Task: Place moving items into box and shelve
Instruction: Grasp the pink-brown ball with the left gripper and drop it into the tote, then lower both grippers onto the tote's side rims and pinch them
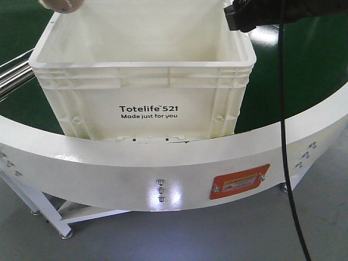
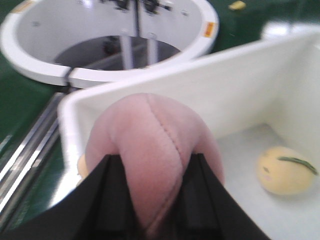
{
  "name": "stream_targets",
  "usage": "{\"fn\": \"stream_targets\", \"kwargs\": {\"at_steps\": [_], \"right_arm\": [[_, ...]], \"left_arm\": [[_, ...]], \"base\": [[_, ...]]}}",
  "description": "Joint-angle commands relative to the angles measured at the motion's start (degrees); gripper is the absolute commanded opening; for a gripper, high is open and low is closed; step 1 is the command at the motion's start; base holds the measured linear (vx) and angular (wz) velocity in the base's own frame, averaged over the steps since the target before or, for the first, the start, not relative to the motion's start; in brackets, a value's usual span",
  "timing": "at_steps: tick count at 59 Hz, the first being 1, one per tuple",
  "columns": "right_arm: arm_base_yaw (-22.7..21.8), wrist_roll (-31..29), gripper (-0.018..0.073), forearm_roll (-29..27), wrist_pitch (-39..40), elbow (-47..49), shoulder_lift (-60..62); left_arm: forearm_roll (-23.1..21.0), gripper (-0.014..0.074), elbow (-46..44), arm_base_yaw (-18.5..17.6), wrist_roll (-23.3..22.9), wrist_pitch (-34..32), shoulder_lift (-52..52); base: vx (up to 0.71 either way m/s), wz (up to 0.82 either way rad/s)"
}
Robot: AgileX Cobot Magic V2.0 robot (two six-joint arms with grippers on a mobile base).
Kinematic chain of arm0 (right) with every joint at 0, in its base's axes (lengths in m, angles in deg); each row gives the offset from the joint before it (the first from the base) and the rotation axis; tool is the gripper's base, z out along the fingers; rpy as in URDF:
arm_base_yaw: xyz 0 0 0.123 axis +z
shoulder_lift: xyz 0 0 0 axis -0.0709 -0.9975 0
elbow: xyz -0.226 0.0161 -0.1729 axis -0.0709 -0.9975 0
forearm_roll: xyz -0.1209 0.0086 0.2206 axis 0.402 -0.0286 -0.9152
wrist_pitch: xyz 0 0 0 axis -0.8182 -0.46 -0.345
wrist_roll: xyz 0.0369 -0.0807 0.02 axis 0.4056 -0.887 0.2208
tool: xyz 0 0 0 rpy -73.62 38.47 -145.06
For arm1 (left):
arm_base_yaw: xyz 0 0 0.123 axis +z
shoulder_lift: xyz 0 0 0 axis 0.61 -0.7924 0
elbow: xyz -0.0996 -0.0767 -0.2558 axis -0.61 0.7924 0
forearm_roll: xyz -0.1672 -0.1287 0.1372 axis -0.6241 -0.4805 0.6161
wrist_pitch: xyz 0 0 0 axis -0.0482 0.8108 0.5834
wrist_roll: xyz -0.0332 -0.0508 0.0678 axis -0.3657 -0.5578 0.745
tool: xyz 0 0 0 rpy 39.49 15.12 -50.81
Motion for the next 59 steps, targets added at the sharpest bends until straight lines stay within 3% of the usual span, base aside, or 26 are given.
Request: {"fn": "stream_targets", "kwargs": {"at_steps": [1, 11, 15, 21, 30, 40, 59], "right_arm": [[-0.3, 0.1, 0.0574, 1.2, 4.4, 1.6, 1.5], [-0.3, 0.3, 0.0574, 1.0, 4.2, 1.6, 1.5], [-0.3, 1.0, 0.0574, 1.0, 3.9, 1.6, 1.5], [-0.4, 5.1, 0.0574, 3.7, 3.9, 1.8, 1.5], [-0.4, 15.3, 0.0574, 11.4, 1.4, 3.4, 0.4], [-0.4, 18.4, 0.0574, 13.2, -8.9, 12.0, -5.4], [-0.4, 18.4, 0.0574, 12.5, -23.1, 31.0, -18.8]], "left_arm": [[-1.5, 0.0364, -1.6, -2.4, 0.6, -3.6, 1.1], [-1.3, 0.0650, -1.6, -4.3, 0.7, -2.7, -0.7], [-1.0, 0.0717, -1.7, -4.3, 0.6, -0.9, -0.5], [2.1, 0.0715, -2.9, -4.3, -1.4, 2.0, -0.4], [12.5, 0.0690, -7.7, -4.3, -13.4, 7.2, -0.5], [22.9, 0.0640, -13.0, -3.8, -22.7, 14.6, -2.5], [23.8, 0.0593, -22.1, 0.7, -28.2, 25.8, -10.6]], "base": [[0.00, 0.00], [0.00, 0.00], [0.00, 0.00], [0.00, 0.00], [0.00, 0.00], [0.00, 0.00], [0.00, 0.00]]}}
